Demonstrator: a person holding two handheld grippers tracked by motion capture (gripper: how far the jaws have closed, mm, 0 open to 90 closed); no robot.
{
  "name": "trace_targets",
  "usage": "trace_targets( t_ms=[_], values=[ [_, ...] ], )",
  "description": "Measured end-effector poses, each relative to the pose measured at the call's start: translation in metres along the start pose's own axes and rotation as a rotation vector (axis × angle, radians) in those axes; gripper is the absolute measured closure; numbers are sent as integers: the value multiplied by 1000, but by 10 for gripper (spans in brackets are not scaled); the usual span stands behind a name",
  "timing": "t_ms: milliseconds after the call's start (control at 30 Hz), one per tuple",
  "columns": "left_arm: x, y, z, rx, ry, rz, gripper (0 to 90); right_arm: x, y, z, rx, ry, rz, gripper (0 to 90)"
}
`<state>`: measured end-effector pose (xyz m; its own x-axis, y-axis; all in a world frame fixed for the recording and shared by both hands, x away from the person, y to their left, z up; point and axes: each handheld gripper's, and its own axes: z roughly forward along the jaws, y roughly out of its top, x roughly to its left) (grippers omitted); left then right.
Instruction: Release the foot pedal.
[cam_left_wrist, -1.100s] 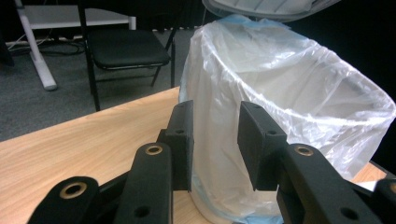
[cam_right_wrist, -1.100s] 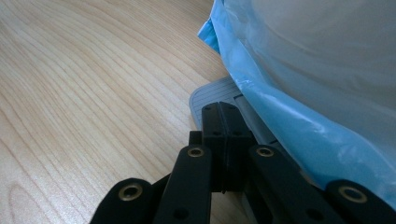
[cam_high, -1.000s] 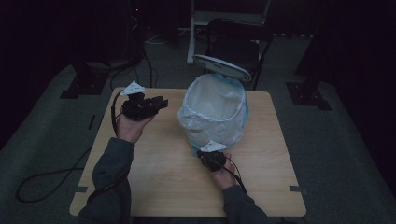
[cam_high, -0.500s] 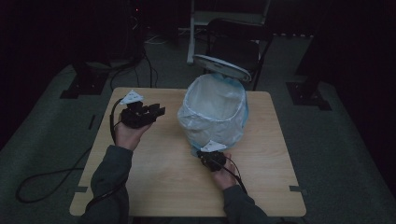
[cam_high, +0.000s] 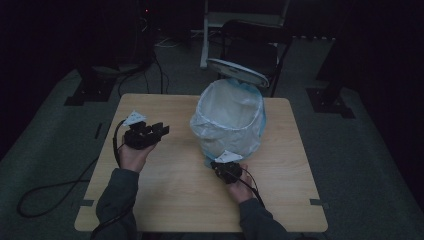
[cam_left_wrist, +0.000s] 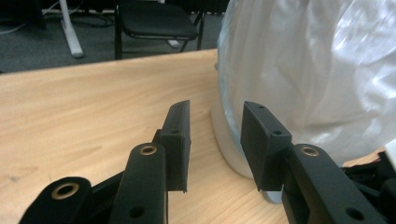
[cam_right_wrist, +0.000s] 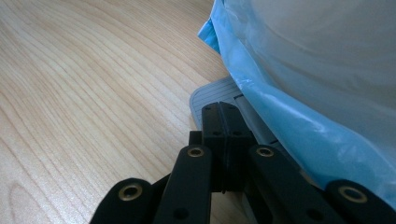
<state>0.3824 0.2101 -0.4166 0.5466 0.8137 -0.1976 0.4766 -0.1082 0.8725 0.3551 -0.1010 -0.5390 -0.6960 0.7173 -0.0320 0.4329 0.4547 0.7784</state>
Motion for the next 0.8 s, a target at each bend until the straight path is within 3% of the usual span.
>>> trace_targets(
  t_ms=[367,800],
  values=[
    [5,-42,15,63,16,-41,622,2,1,0,6,-12,-9,900],
    [10,-64,19,104,18,-71,618,6,3,-1,25,-32,-34,900]
  ],
)
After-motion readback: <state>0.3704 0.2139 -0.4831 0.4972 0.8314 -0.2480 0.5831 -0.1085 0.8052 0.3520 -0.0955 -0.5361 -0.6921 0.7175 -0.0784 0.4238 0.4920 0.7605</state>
